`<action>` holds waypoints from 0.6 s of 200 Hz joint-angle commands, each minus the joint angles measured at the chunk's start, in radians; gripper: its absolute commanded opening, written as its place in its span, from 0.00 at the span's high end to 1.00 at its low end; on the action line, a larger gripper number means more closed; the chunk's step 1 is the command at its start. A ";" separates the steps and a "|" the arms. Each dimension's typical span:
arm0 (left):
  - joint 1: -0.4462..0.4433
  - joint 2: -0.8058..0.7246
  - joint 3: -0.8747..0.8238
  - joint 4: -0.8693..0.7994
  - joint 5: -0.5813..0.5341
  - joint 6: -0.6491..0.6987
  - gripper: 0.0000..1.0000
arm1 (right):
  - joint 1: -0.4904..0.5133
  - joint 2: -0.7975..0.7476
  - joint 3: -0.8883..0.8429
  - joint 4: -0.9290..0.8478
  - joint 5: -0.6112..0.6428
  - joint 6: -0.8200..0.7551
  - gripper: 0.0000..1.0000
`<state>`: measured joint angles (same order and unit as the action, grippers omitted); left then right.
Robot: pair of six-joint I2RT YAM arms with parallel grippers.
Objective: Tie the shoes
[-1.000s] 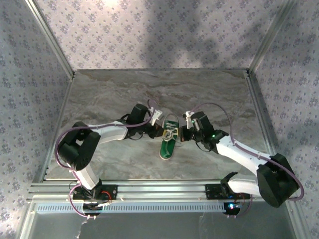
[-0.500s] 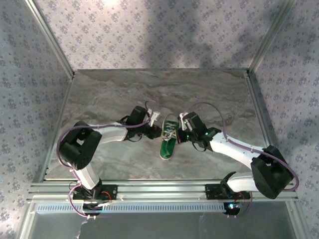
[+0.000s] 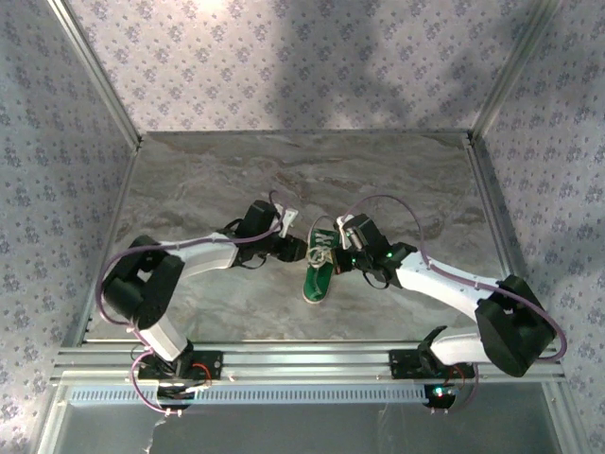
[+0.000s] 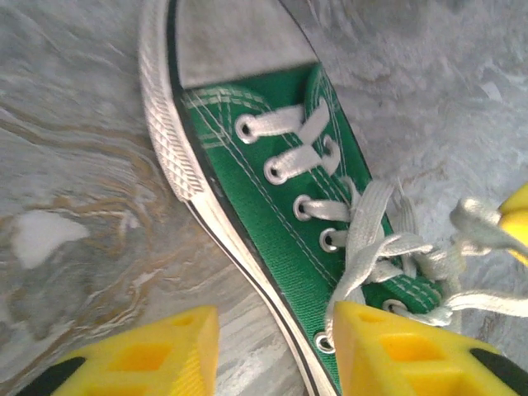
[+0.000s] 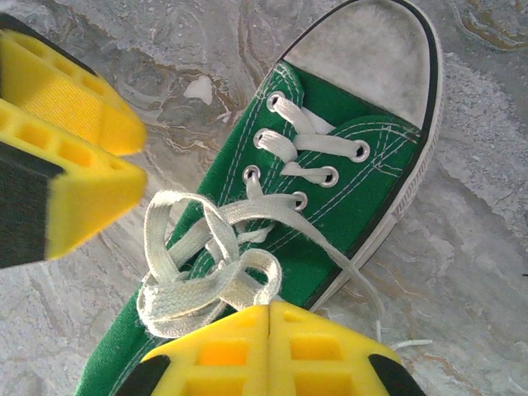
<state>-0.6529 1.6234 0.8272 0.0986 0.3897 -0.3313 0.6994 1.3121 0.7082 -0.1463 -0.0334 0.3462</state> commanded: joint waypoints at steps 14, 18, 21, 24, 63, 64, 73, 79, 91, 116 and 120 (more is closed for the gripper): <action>-0.038 -0.082 0.023 -0.085 -0.071 0.005 0.71 | 0.008 0.004 0.027 0.003 0.010 -0.014 1.00; -0.050 -0.081 0.030 -0.093 -0.071 0.011 0.74 | 0.007 0.002 0.026 0.003 0.013 -0.013 1.00; -0.060 -0.079 0.034 -0.100 -0.068 0.016 0.77 | 0.007 0.002 0.027 0.004 0.014 -0.012 1.00; -0.067 -0.077 0.041 -0.105 -0.066 0.021 0.79 | 0.008 0.001 0.027 0.005 0.014 -0.011 1.00; -0.130 -0.025 0.079 -0.115 -0.010 0.043 0.96 | 0.007 -0.004 0.025 0.003 0.021 -0.009 1.00; -0.130 -0.023 0.079 -0.115 -0.008 0.042 0.96 | 0.006 -0.005 0.025 0.003 0.022 -0.009 1.00; -0.135 -0.015 0.082 -0.105 0.000 0.037 0.96 | 0.006 -0.005 0.025 0.002 0.021 -0.010 1.00; -0.135 -0.011 0.083 -0.100 0.001 0.035 0.96 | 0.006 -0.005 0.025 0.001 0.020 -0.009 1.00; -0.134 -0.005 0.090 -0.096 0.002 0.032 0.96 | 0.006 -0.006 0.024 0.000 0.020 -0.010 1.00; -0.135 0.011 0.110 -0.110 -0.030 0.035 0.96 | 0.006 -0.007 0.023 0.000 0.020 -0.010 1.00; -0.134 0.013 0.114 -0.112 -0.036 0.035 0.96 | 0.006 -0.007 0.023 0.000 0.020 -0.010 1.00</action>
<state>-0.7864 1.6184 0.8940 0.0071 0.3695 -0.3046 0.7010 1.3121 0.7101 -0.1429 -0.0319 0.3462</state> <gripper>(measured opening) 0.046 0.052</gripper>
